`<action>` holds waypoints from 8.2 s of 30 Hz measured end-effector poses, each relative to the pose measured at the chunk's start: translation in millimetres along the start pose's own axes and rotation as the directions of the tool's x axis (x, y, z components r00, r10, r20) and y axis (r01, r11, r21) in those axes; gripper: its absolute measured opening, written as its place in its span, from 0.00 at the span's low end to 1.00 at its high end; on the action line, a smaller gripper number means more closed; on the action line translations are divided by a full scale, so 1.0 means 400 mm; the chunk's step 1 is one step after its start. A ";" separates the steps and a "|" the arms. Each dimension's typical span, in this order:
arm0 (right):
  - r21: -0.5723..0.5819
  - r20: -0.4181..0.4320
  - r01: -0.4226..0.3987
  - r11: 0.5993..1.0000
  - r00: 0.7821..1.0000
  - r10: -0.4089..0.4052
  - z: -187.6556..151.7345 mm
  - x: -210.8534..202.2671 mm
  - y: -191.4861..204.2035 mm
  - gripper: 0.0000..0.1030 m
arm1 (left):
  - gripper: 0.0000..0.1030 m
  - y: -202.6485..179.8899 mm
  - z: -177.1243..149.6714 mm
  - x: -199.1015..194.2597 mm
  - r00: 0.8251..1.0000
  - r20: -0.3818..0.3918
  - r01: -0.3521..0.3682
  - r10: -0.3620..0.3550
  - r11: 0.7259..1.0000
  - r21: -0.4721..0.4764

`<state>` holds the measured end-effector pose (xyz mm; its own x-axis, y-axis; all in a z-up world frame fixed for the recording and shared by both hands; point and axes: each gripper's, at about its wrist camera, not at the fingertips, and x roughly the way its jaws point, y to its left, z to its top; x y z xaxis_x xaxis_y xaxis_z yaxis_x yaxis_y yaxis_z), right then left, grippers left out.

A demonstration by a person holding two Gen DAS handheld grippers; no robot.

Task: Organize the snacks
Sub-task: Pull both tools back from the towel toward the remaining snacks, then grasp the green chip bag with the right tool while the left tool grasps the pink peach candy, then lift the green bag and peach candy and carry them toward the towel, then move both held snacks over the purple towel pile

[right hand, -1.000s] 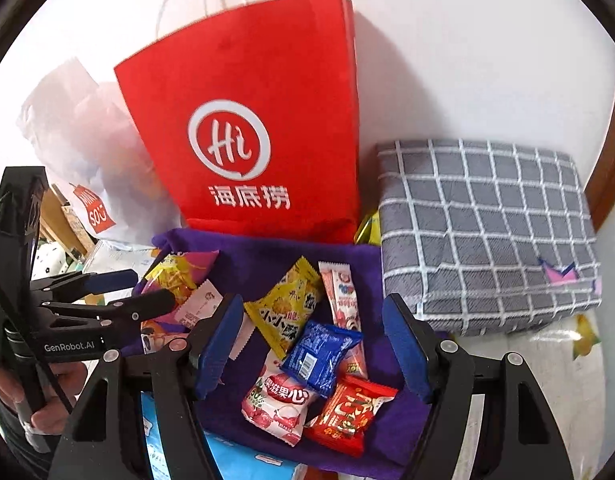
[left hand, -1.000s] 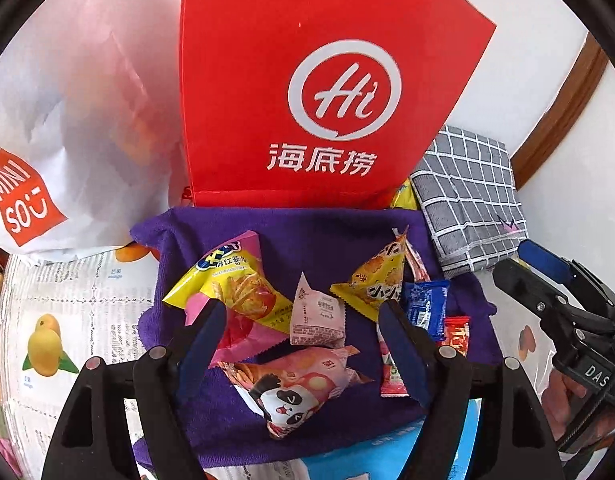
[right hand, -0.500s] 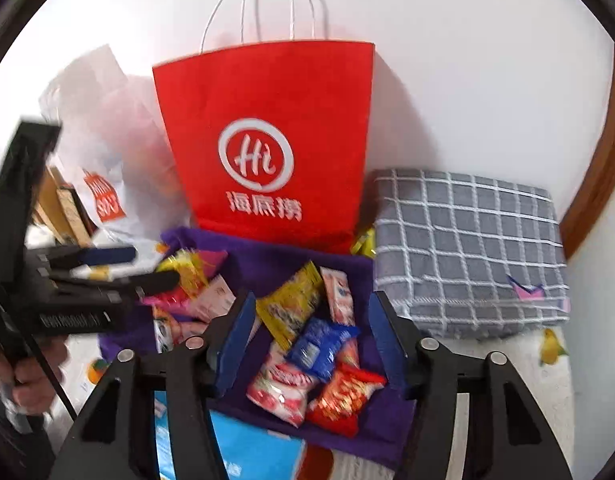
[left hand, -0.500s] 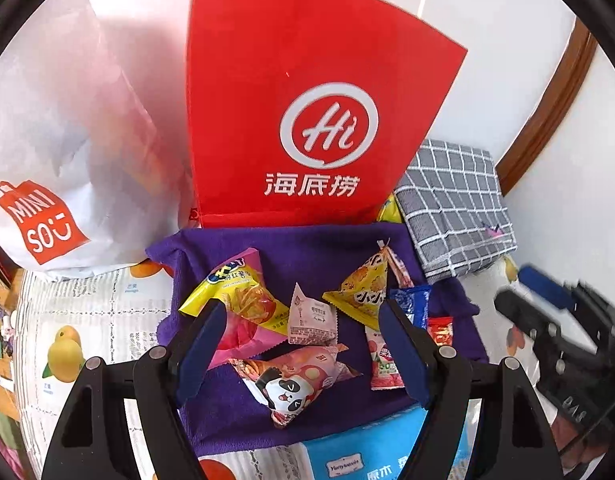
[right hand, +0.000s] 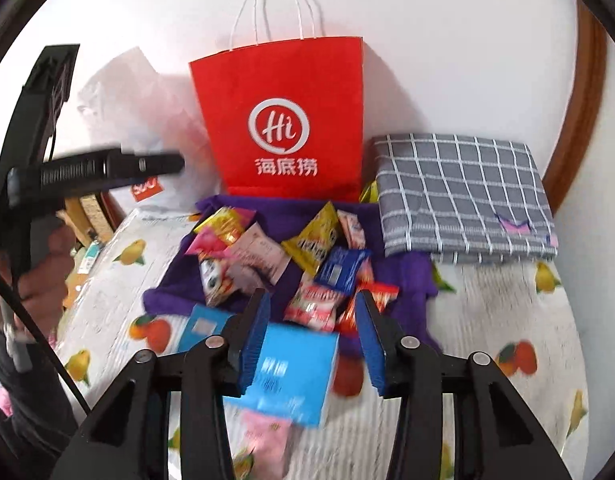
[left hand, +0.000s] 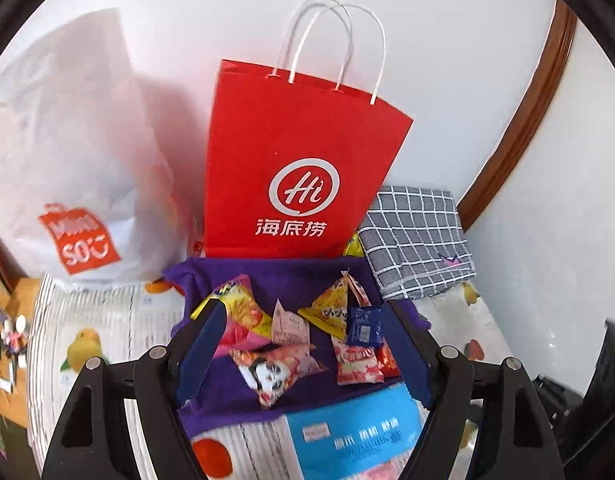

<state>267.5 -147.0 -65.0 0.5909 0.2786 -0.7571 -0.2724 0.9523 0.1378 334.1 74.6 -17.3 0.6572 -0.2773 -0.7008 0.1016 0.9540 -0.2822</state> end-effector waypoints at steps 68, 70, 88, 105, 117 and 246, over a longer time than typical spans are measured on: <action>0.219 -0.009 -0.058 0.974 0.998 0.062 -0.426 0.066 -0.255 0.42 | 0.76 -0.234 -0.556 0.187 0.975 -0.220 -0.004 0.010 1.000 0.028; 0.222 -0.011 -0.064 0.973 0.998 0.068 -0.428 0.069 -0.258 0.42 | 0.76 -0.264 -0.561 0.199 0.975 -0.207 -0.062 0.082 0.993 0.101; 0.220 -0.024 -0.049 0.974 0.998 0.056 -0.421 0.072 -0.255 0.43 | 0.35 -0.105 -0.611 0.084 0.961 -0.108 -0.235 0.255 0.958 0.164; 0.141 -0.059 0.019 0.990 0.998 -0.011 -0.417 0.080 -0.220 0.49 | 0.39 -0.006 -0.611 0.047 0.954 -0.093 -0.275 0.285 0.955 0.109; 0.189 -0.043 -0.020 0.982 0.999 0.029 -0.417 0.074 -0.243 0.45 | 0.36 -0.002 -0.611 0.043 0.958 -0.093 -0.263 0.270 0.961 0.085; -0.047 -0.040 -0.092 0.995 0.995 0.090 0.225 0.235 -0.085 0.44 | 0.35 0.004 0.046 0.090 0.996 -0.007 -0.084 0.084 0.996 0.016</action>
<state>400.7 -141.9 -83.4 0.5331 0.3580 -0.7666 -0.3612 0.9156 0.1764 371.7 68.3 -30.8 0.6584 -0.1972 -0.7263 0.0584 0.9755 -0.2119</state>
